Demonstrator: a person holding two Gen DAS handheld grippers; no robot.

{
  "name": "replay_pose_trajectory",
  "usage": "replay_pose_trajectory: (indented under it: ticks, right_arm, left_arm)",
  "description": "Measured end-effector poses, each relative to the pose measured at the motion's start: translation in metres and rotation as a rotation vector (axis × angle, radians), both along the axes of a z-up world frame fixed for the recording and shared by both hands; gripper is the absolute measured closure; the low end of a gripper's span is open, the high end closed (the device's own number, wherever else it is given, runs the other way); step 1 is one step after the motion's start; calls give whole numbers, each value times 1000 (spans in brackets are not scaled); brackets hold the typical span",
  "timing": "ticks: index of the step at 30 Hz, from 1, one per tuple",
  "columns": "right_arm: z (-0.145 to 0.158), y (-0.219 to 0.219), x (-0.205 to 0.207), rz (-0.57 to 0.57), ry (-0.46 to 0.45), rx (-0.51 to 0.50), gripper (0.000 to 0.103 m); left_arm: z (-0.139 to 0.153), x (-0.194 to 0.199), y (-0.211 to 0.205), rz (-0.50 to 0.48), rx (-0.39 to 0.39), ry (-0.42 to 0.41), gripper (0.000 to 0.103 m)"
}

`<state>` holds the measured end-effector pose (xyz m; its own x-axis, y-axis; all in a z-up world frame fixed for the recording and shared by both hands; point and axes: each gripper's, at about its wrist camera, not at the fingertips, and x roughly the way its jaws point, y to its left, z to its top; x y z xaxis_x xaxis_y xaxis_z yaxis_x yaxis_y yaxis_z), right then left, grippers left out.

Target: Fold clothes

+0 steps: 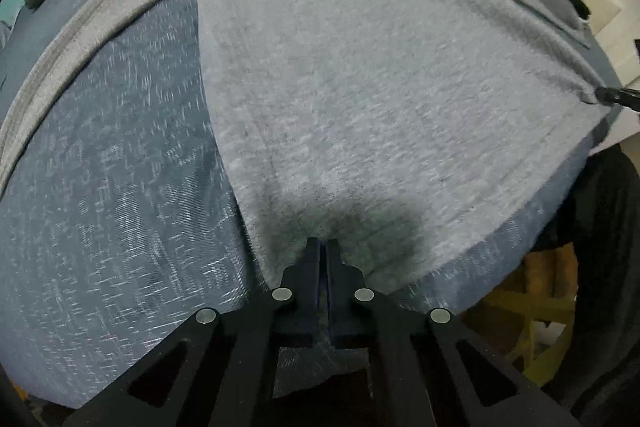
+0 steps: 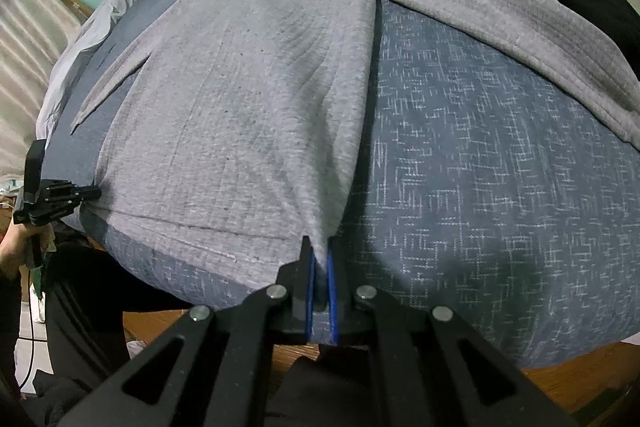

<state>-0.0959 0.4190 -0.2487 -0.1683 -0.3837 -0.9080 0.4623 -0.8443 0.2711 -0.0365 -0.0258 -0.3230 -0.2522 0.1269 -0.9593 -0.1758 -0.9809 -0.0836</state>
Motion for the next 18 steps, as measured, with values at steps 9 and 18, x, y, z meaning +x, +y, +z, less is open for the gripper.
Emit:
replay_pose_trajectory:
  ticks: [9, 18]
  right_arm:
    - [0, -8, 8, 75, 0, 41, 98]
    - [-19, -11, 13, 100, -62, 78, 95]
  left_arm:
    - [44, 87, -42, 27, 66, 83, 101]
    - [16, 76, -36, 52, 77, 33, 101]
